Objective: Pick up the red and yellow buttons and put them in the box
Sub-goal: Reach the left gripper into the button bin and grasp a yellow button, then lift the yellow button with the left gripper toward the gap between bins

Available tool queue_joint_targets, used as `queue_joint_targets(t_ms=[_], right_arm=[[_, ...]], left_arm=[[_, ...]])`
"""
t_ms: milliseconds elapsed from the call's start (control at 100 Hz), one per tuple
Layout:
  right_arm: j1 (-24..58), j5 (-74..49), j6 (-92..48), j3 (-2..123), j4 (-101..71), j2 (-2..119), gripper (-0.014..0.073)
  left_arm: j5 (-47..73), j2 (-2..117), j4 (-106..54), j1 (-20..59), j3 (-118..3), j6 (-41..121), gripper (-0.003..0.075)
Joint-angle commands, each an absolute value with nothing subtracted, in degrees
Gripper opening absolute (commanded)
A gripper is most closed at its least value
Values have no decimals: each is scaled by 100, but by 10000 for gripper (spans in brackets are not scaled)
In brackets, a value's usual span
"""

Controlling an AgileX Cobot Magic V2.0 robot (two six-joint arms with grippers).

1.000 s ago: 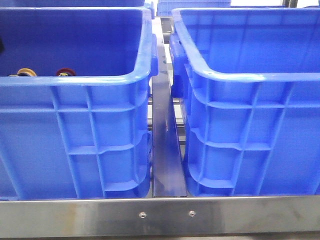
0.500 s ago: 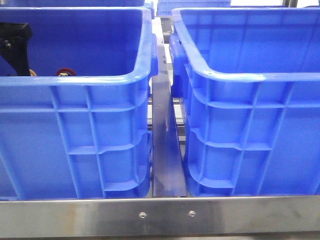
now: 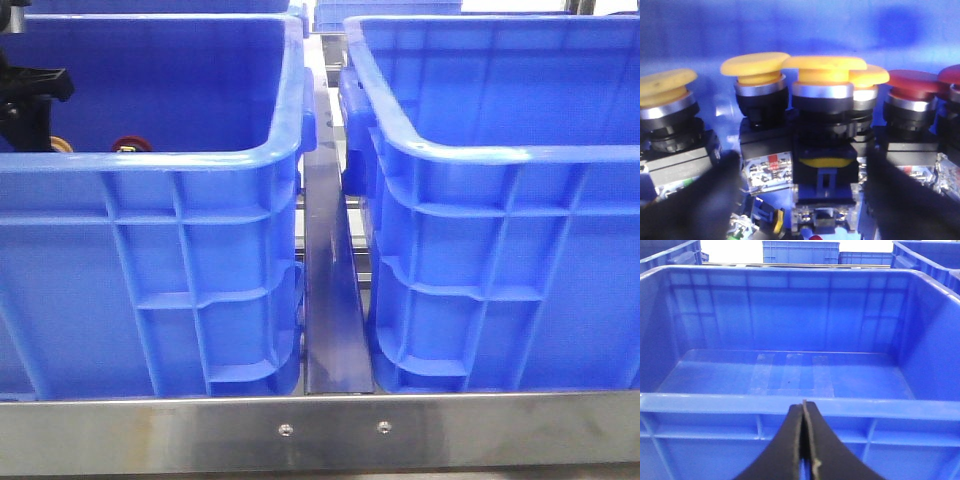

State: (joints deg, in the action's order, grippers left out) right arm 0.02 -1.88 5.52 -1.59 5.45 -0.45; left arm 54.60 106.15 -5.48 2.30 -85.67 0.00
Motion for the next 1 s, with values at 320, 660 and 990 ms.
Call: queue_joint_targets(t_ms=[320,660,990], right_arm=[[-3,282,514,-185,549,-177,-102],[-3,282,514,-185,549,-177,-102],[-3,282,514,-185,549,-177,-102]], left_arm=[[5408,10172,-956,271,-8751,199,41],[4978,8866,-1983,280,-8039,983,41],[4937,7678,-2698,826,-7482,1800,41]])
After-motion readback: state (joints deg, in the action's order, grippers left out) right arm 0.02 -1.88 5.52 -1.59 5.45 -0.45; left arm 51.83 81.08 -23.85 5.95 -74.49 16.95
